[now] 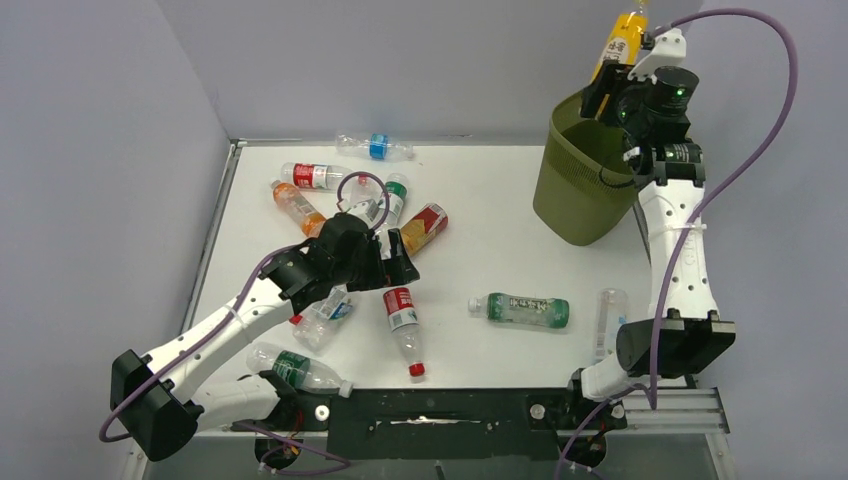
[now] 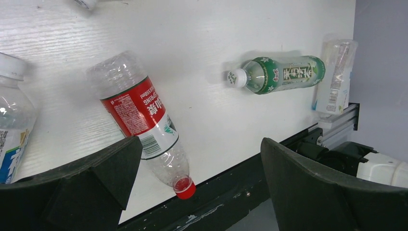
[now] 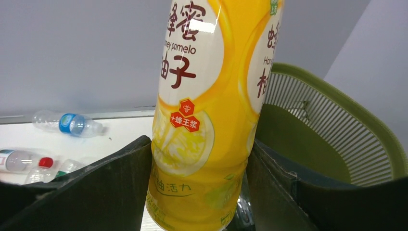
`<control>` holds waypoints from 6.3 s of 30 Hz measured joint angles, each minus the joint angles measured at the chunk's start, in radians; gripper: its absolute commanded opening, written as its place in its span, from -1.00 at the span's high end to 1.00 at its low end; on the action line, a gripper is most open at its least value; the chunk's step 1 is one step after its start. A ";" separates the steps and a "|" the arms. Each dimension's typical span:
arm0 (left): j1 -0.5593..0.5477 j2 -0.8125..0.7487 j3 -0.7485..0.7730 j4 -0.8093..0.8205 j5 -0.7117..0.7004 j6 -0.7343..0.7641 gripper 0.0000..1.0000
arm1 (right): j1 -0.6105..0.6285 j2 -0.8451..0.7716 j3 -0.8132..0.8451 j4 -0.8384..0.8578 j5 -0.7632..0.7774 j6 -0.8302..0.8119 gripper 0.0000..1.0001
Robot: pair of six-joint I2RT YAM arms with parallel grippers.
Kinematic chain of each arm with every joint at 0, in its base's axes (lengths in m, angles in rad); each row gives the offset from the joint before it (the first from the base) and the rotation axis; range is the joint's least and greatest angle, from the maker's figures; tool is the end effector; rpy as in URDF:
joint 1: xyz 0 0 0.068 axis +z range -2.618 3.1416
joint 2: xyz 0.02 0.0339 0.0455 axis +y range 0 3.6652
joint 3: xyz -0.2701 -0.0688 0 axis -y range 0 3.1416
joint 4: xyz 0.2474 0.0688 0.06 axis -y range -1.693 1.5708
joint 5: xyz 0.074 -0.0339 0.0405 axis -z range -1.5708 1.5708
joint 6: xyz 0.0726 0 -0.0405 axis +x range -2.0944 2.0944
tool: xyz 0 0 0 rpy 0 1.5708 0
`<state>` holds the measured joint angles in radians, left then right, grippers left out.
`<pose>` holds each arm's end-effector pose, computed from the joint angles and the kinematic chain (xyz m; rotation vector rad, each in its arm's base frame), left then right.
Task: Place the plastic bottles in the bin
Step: Place the plastic bottle in the trash bin, then pick up the plastic bottle at the center of the board.
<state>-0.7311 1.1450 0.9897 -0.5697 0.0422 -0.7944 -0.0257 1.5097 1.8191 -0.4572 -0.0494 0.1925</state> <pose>0.2003 -0.1838 0.2833 -0.0541 2.4399 -0.7961 0.3658 -0.0058 0.4940 0.1509 1.7146 0.1660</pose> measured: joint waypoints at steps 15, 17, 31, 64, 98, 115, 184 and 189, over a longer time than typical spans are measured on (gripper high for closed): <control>0.008 0.023 0.000 0.000 0.001 0.017 -0.96 | -0.141 0.093 0.003 -0.039 -0.128 0.028 -0.96; 0.008 0.023 0.000 0.000 0.001 0.017 -0.95 | -0.141 0.105 0.037 -0.068 -0.138 0.027 -0.96; 0.008 0.011 0.006 -0.041 -0.002 0.012 -0.96 | -0.005 -0.099 -0.120 -0.114 -0.236 0.063 -0.96; -0.068 0.188 -0.128 0.056 0.009 -0.135 -0.96 | 0.655 -0.588 -0.896 -0.090 -0.005 0.317 -0.97; -0.101 0.345 -0.152 0.119 -0.059 -0.101 -0.10 | 0.687 -0.597 -0.971 -0.090 0.013 0.367 -0.96; -0.107 0.298 -0.080 0.043 -0.109 -0.092 0.02 | 0.731 -0.597 -0.996 -0.077 0.027 0.393 -0.96; -0.098 0.027 -0.024 0.293 0.044 -0.229 -0.66 | 0.837 -0.512 -1.056 0.265 -0.180 0.590 -0.06; -0.092 0.012 -0.024 0.237 0.033 -0.215 -0.73 | 0.839 -0.510 -1.041 0.221 -0.139 0.578 -0.04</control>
<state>-0.8234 1.1572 0.9657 -0.3328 0.0753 -1.0092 0.8131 0.9993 0.7780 -0.2363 -0.1883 0.7700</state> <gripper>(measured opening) 0.858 0.563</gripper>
